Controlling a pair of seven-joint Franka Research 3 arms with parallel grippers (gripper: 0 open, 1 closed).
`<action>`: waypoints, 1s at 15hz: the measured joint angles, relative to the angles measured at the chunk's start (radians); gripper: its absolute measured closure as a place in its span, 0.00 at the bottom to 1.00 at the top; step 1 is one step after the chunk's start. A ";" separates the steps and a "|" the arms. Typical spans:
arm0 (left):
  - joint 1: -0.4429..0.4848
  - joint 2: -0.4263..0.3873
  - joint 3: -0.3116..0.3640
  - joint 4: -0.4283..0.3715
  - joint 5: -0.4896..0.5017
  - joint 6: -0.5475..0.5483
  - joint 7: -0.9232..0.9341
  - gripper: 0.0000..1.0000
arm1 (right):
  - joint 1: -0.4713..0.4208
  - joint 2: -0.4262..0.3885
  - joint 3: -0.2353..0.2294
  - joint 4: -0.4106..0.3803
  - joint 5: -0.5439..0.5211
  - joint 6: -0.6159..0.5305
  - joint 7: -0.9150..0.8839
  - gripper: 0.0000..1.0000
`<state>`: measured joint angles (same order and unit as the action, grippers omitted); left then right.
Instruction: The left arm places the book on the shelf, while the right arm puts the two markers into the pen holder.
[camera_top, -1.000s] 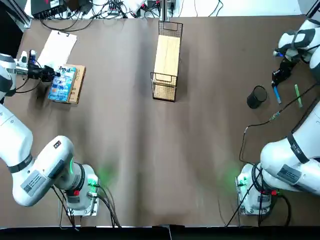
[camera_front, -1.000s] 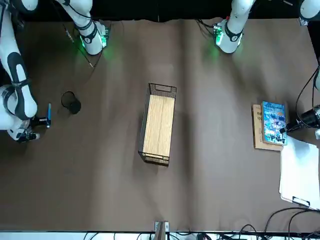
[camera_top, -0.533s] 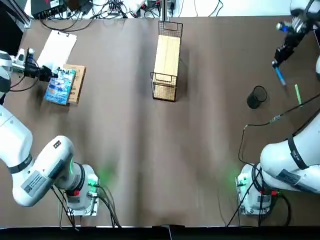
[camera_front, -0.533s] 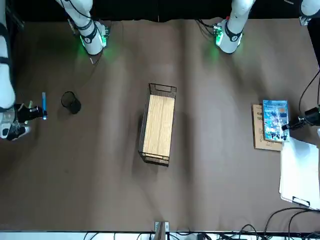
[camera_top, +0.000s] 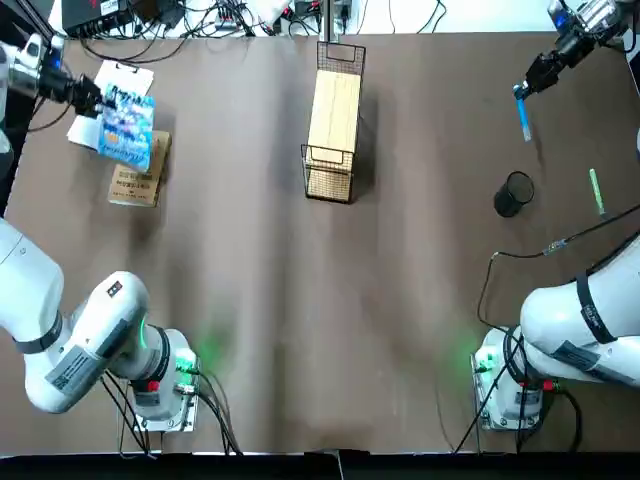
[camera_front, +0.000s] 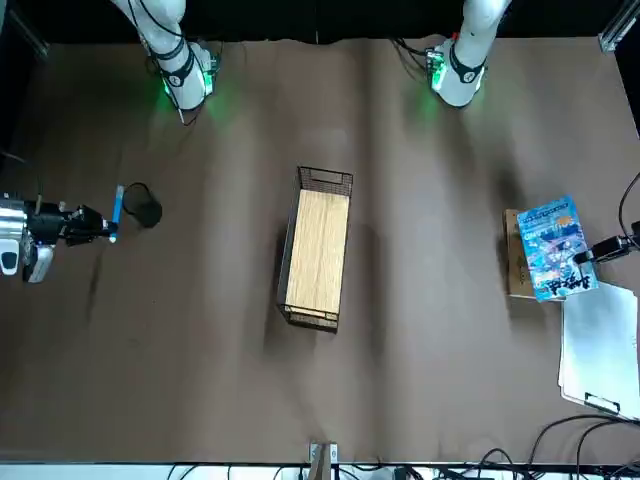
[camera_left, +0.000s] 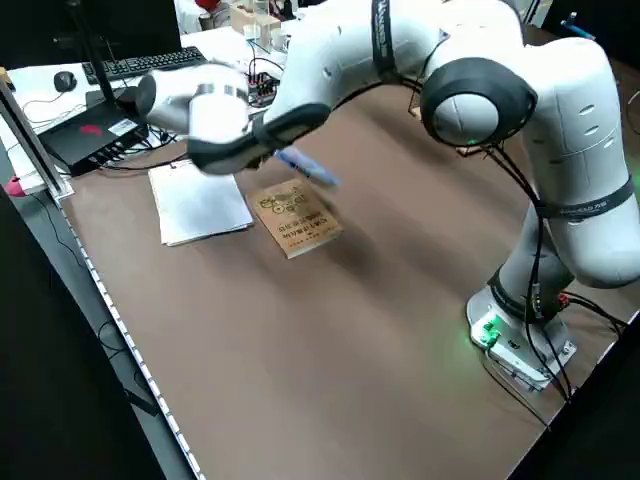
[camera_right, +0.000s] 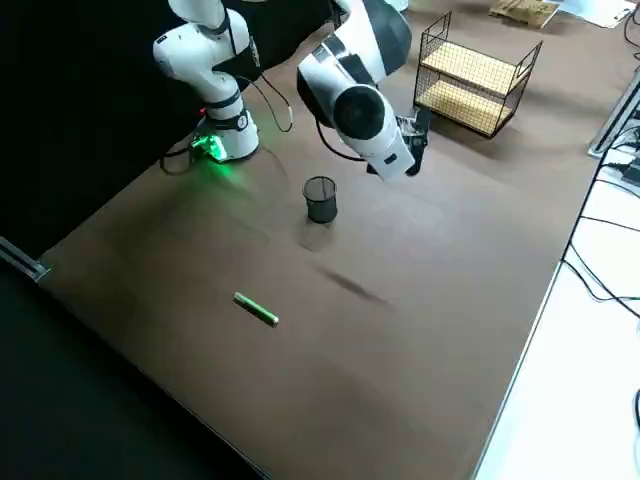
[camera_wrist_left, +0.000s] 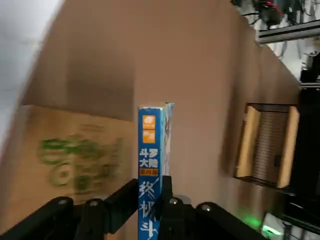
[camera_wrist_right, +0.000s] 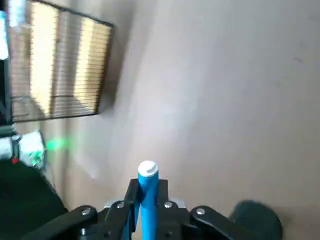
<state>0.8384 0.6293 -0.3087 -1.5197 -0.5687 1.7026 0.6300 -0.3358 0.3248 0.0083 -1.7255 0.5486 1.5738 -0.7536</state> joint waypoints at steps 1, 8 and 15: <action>0.000 -0.008 -0.035 -0.001 0.000 -0.016 -0.033 0.77 | -0.004 0.001 -0.001 -0.005 0.032 -0.016 -0.064 0.83; -0.146 0.051 -0.231 -0.063 -0.225 -0.147 -0.119 0.77 | -0.285 0.174 -0.018 -0.050 0.278 -0.290 -0.805 0.83; -0.463 0.077 -0.239 -0.086 -0.500 0.016 -0.124 0.77 | -0.305 0.292 -0.006 -0.048 0.298 -0.295 -0.986 0.83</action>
<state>0.3755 0.7063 -0.5475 -1.6058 -1.0683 1.7185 0.5061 -0.6404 0.6165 0.0027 -1.7736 0.8465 1.2791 -1.7397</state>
